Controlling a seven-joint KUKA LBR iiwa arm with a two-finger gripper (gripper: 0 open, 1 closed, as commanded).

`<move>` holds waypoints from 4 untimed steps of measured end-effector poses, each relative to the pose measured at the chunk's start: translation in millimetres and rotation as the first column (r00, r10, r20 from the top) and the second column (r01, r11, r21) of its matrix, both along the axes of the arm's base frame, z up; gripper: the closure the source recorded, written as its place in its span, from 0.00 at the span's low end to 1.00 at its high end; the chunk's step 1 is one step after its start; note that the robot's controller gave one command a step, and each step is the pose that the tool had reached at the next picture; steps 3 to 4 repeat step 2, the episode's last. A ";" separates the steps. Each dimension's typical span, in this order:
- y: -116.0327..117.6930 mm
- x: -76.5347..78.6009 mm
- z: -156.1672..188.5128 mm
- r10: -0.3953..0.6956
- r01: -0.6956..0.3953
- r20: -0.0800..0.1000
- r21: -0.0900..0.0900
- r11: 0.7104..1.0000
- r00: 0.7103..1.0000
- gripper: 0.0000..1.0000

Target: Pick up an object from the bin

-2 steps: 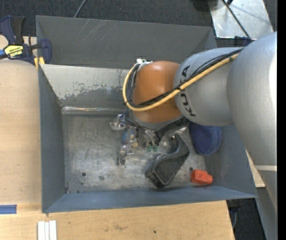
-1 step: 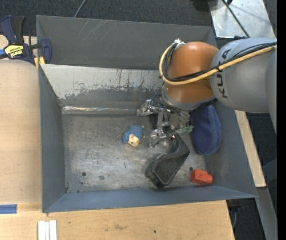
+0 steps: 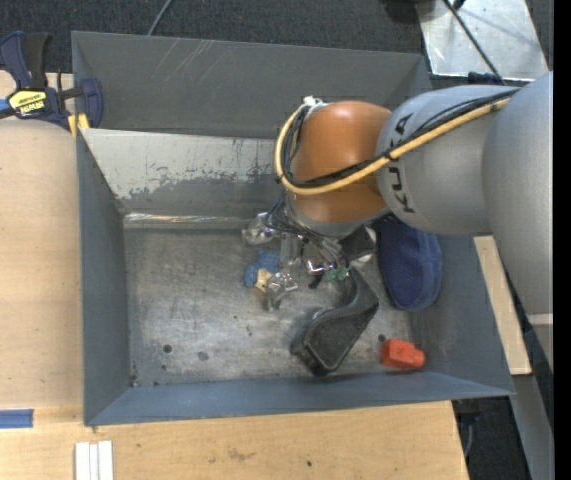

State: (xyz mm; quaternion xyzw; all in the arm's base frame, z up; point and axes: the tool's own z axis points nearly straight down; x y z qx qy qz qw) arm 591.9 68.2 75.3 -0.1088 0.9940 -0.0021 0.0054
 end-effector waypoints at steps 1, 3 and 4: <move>0.6 3.1 2.5 -0.005 0.005 0.012 0.007 1.000 1.000 1.00; -97.9 5.5 160.8 0.190 -0.190 0.001 -0.002 0.982 0.982 1.00; -97.9 5.5 160.8 0.190 -0.190 0.001 -0.002 0.982 0.982 1.00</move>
Offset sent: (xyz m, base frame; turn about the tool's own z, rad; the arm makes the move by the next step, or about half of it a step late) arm 0.0000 0.0000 0.0000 0.0000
